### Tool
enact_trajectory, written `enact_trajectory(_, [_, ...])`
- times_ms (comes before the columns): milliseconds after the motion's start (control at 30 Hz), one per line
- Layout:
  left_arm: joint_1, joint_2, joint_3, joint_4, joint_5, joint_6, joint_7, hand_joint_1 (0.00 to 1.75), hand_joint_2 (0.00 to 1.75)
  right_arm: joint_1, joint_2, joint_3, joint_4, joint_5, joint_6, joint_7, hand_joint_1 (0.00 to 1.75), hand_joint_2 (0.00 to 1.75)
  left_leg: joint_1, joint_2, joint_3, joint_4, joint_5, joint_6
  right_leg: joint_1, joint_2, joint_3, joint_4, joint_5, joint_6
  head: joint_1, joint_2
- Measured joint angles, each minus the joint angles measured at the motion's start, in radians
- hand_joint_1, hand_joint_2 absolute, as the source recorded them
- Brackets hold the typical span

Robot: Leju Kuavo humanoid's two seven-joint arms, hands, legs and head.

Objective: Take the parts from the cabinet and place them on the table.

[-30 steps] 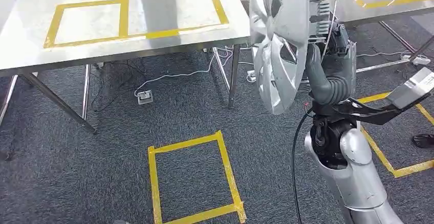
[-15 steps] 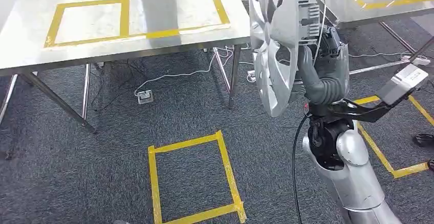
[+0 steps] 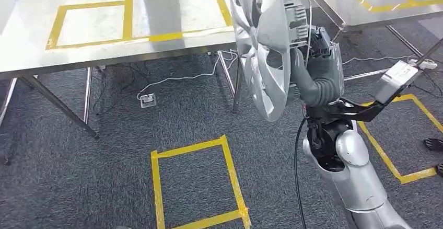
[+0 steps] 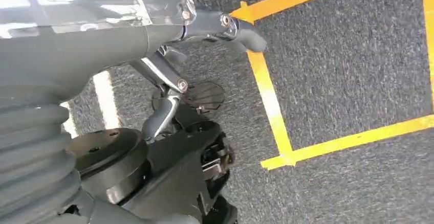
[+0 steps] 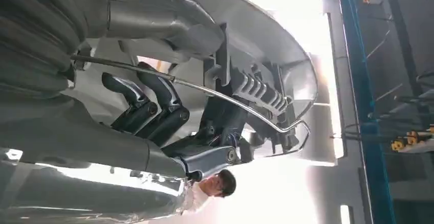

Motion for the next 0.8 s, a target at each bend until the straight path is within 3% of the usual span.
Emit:
enact_trajectory(67, [0.0,0.0,0.0,0.0,0.0,0.0,0.0,0.0,1.75,-0.001,0.0,0.004,0.003,0.0,0.0,0.0,1.75,1.75,0.0,0.006,0.009,0.0,-0.008,-0.001,-0.005,-0.003,-0.082,0.152,-0.06,0.007,0.003,0.0])
enact_trajectory(100, [0.001,0.0,0.0,0.0,0.0,0.0,0.0,0.0,1.75,-0.001,0.0,0.007,0.005,0.0,0.0,0.0,1.75,1.75,0.0,0.007,0.012,0.0,-0.012,-0.002,-0.009,-0.004,-0.115,0.201,-0.068,0.011,0.004,0.0])
enact_trajectory(133, [0.001,0.0,0.0,0.0,0.0,0.0,0.0,0.0,1.75,0.0,0.0,0.01,0.006,0.0,0.001,0.0,1.75,1.75,0.0,0.008,0.017,0.0,-0.015,-0.006,-0.012,-0.006,-0.123,0.204,-0.052,0.013,0.005,0.0])
enact_trajectory(200, [0.001,0.0,0.0,0.0,0.001,0.0,0.0,0.0,1.75,-0.002,0.0,0.015,0.006,0.0,0.002,0.0,1.75,1.75,0.002,0.008,0.027,0.002,-0.024,-0.013,-0.017,-0.009,-0.093,0.116,0.023,0.014,0.005,0.0])
enact_trajectory(233, [0.001,0.0,0.0,0.0,0.002,0.0,0.0,0.0,1.75,-0.003,0.0,0.018,0.006,0.0,0.002,0.001,1.75,1.75,0.003,0.006,0.037,0.002,-0.031,-0.019,-0.021,-0.008,-0.047,0.007,0.089,0.015,0.006,0.0])
enact_trajectory(267, [0.0,-0.001,0.0,0.0,0.002,0.0,0.0,0.0,1.75,-0.002,-0.001,0.018,0.006,0.0,0.003,0.002,1.75,1.75,0.005,0.005,0.044,0.002,-0.038,-0.025,-0.023,-0.005,-0.015,-0.066,0.115,0.015,0.007,0.0])
enact_trajectory(300, [-0.001,-0.001,0.0,0.0,0.003,0.0,0.0,0.0,1.75,-0.004,0.0,0.019,0.007,0.0,0.004,0.002,1.75,1.75,0.0,0.003,0.038,0.003,-0.04,-0.03,-0.017,0.001,-0.005,-0.069,0.103,0.013,0.004,0.0])
enact_trajectory(400, [-0.001,-0.003,0.0,0.0,0.003,0.0,0.0,0.0,1.75,-0.004,-0.001,0.02,0.006,-0.001,0.005,0.003,1.75,1.75,0.008,0.0,0.037,0.004,-0.043,-0.047,-0.01,-0.004,-0.003,-0.082,0.091,-0.013,-0.005,0.0])
enact_trajectory(467, [-0.002,-0.003,0.0,0.0,0.003,0.0,-0.001,0.0,1.75,-0.008,-0.001,0.021,0.005,0.0,0.005,0.003,1.75,1.75,0.01,0.0,0.035,0.011,-0.057,-0.06,-0.016,-0.01,0.008,-0.093,0.094,-0.022,-0.005,0.0])
enact_trajectory(500, [-0.003,-0.004,0.0,0.0,0.003,0.0,-0.002,0.0,1.75,-0.009,-0.001,0.02,0.005,0.0,0.005,0.003,1.75,1.75,0.009,0.002,0.018,0.048,-0.075,-0.065,-0.015,-0.013,0.016,-0.095,0.09,-0.029,-0.011,0.0])
enact_trajectory(567, [-0.002,-0.005,0.0,0.0,0.003,0.0,-0.001,0.0,1.75,-0.009,-0.001,0.022,0.005,0.0,0.005,0.003,1.75,1.75,0.013,0.002,-0.062,0.19,-0.132,-0.07,-0.013,-0.019,0.022,-0.094,0.082,-0.039,-0.022,0.0])
enact_trajectory(600, [0.0,-0.006,0.0,0.0,0.003,0.0,-0.001,0.0,1.75,-0.009,-0.001,0.024,0.005,0.0,0.005,0.003,1.75,1.75,0.016,0.002,-0.125,0.285,-0.157,-0.072,-0.011,-0.021,0.025,-0.093,0.076,-0.041,-0.028,0.0])
enact_trajectory(633, [0.0,-0.006,0.0,0.0,0.003,0.0,-0.001,0.0,1.75,-0.009,-0.001,0.026,0.005,0.0,0.005,0.003,1.75,1.75,0.017,0.002,-0.156,0.32,-0.155,-0.073,-0.01,-0.021,0.028,-0.093,0.073,-0.041,-0.032,0.0])
enact_trajectory(667, [0.001,-0.006,0.0,0.0,0.003,0.0,-0.001,0.0,1.75,-0.009,-0.001,0.027,0.005,0.0,0.005,0.003,1.75,1.75,0.019,0.003,-0.169,0.312,-0.126,-0.073,-0.009,-0.021,0.035,-0.093,0.067,-0.04,-0.034,0.0])
enact_trajectory(700, [0.001,-0.006,0.0,0.0,0.003,0.0,-0.001,0.0,1.75,-0.009,-0.001,0.027,0.005,-0.001,0.005,0.003,1.75,1.75,0.019,0.003,-0.161,0.279,-0.092,-0.072,-0.009,-0.021,0.042,-0.092,0.061,-0.039,-0.035,0.0])
enact_trajectory(733, [0.001,-0.006,0.0,0.0,0.003,0.0,-0.001,0.0,1.75,-0.009,-0.001,0.027,0.005,-0.001,0.005,0.003,1.75,1.75,0.019,0.004,-0.136,0.218,-0.042,-0.07,-0.01,-0.022,0.053,-0.092,0.053,-0.036,-0.037,0.0])
enact_trajectory(767, [0.001,-0.006,0.0,0.0,0.003,0.0,-0.001,0.0,1.75,-0.009,-0.001,0.027,0.005,-0.002,0.003,0.009,1.75,1.75,0.019,0.008,-0.087,0.106,0.032,-0.067,-0.01,-0.022,0.07,-0.091,0.041,-0.031,-0.04,0.0])
enact_trajectory(800, [0.001,-0.006,0.0,0.0,0.003,0.0,-0.001,0.0,1.75,-0.008,-0.001,0.027,0.006,-0.003,0.001,0.012,1.75,1.75,0.017,0.016,-0.059,0.059,0.036,-0.065,-0.011,-0.023,0.08,-0.092,0.031,-0.026,-0.04,0.0])
